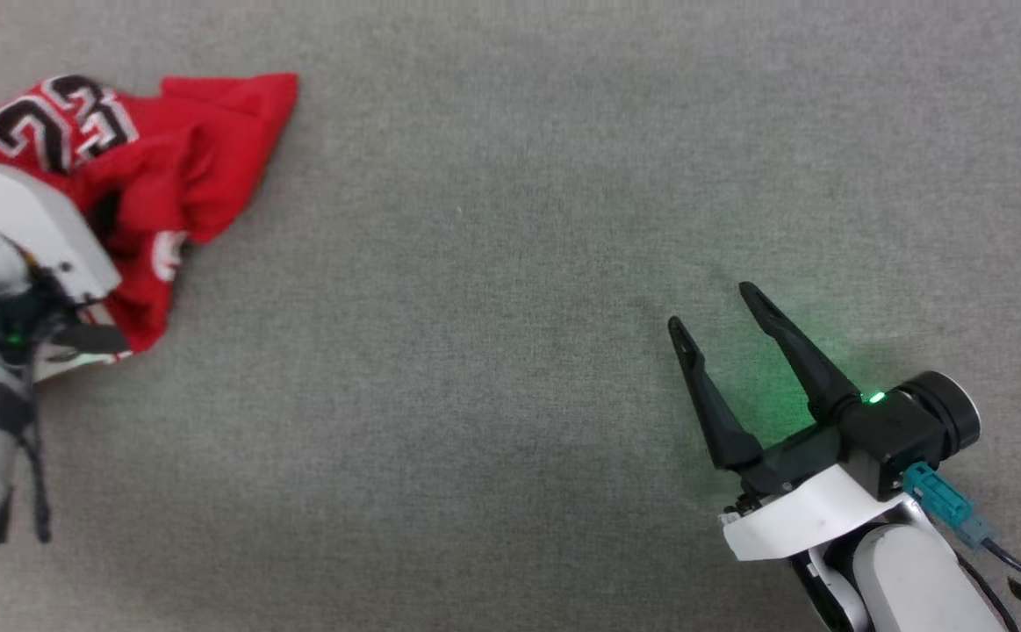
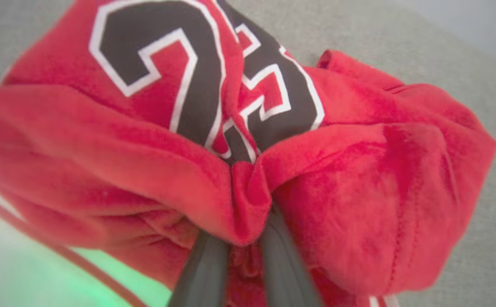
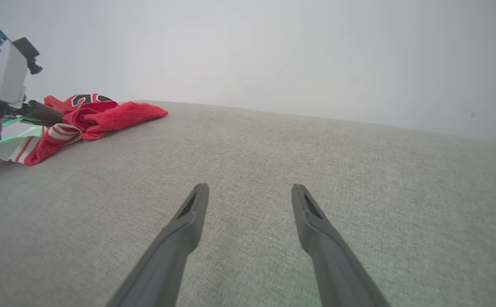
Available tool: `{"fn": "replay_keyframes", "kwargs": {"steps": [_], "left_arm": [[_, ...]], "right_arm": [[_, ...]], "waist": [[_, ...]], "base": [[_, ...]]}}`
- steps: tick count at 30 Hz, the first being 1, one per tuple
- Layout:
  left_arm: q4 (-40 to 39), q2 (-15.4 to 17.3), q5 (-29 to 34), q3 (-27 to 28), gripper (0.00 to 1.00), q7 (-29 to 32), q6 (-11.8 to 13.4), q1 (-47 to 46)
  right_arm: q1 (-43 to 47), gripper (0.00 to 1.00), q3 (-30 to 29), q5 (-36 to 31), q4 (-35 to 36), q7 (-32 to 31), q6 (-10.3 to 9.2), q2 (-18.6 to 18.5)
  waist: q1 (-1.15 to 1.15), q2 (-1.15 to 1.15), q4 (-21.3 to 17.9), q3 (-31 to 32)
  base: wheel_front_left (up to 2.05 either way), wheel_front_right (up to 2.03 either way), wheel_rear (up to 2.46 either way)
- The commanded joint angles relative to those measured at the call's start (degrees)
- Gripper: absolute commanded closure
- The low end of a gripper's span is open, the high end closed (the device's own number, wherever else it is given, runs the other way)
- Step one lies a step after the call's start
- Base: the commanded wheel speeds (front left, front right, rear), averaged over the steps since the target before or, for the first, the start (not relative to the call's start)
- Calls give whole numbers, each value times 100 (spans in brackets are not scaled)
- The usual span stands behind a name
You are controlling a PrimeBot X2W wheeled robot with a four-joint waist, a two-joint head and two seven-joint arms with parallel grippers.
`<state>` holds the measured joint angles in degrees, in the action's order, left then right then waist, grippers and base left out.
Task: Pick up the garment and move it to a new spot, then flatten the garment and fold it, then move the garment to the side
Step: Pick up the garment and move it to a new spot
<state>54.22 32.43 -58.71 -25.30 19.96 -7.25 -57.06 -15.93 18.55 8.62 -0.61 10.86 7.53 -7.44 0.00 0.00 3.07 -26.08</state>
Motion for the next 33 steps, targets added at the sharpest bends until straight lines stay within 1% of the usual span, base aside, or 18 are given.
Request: {"fn": "replay_keyframes", "kwargs": {"steps": [1, 4, 7, 12, 22, 29, 33], "left_arm": [[-76, -151, 24, -120, 100, -204, -38, 29], [-274, -6, -9, -297, 100, -529, -31, -51], [-592, 4, -86, -569, 100, -715, -31, -110], [-1169, 111, -243, -1055, 100, -835, -31, -276], [-2414, 125, -485, -2171, 100, -675, -31, -850], [-3110, -19, -543, -3108, 100, -293, -31, -1083], [-3285, -158, -610, -3618, 100, -146, -31, -1097]], "right_arm": [[52, 0, -45, 29, -44, 49, -8, -7], [142, 0, -128, 73, -104, 86, -8, 31], [241, 0, -291, 92, -157, 131, -8, 52], [396, 0, -589, 136, -215, 207, -8, 121], [623, 0, -1030, 195, -239, 350, -8, 281], [659, 0, -1272, 249, -172, 404, -8, 371], [662, 0, -1421, 290, -142, 425, -8, 409]], "waist": [[0, 0, 51, 226], [0, 0, 70, 439], [0, 0, 87, 638], [0, 0, 31, 894], [0, 0, -374, 1149], [0, 0, -827, 1040], [0, 0, -1082, 884]], "base": [[0, 0, 0], [0, 0, 0], [0, 0, 0], [0, 0, 0], [0, 0, 0], [0, 0, 0], [0, 0, 0]]}}
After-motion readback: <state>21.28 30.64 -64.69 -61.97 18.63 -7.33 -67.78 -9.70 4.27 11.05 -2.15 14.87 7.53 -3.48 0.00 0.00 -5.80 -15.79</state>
